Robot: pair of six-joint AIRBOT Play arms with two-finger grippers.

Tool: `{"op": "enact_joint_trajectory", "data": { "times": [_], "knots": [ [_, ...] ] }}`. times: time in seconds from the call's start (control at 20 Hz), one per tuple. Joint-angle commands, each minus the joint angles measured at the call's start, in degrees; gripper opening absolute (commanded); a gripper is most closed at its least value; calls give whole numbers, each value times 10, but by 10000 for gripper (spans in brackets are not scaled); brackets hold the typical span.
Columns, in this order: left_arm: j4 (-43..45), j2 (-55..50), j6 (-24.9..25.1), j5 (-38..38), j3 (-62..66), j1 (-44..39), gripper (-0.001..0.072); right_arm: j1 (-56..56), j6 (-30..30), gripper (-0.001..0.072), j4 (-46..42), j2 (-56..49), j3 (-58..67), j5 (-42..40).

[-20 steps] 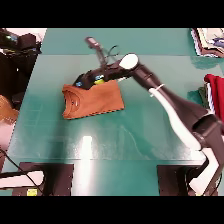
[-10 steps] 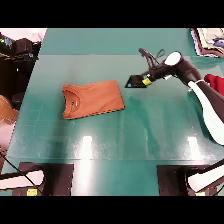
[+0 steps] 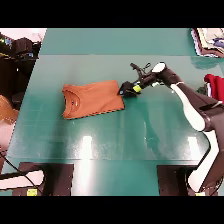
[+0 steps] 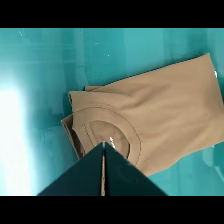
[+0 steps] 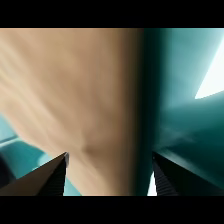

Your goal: Fold the shirts.

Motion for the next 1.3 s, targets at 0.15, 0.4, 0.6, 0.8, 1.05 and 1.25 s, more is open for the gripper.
{"op": "enact_joint_trajectory", "data": {
  "times": [0.15,0.4,0.6,0.8,1.05,1.25],
  "knots": [
    [0,0,0,5,0,0,26,61,22,397,77,-107,130,1],
    [-12,0,0,6,0,0,25,63,-14,20,75,-102,180,-30],
    [-77,0,0,11,0,0,25,5,-13,19,51,-19,132,-60],
    [-104,0,1,14,0,-11,25,-129,-9,19,-2,105,66,-58],
    [-100,0,1,72,0,-104,25,-328,-9,19,-40,235,9,-67],
    [-100,0,0,134,0,-182,25,-461,-9,19,-51,265,7,-64]
  ]
}}
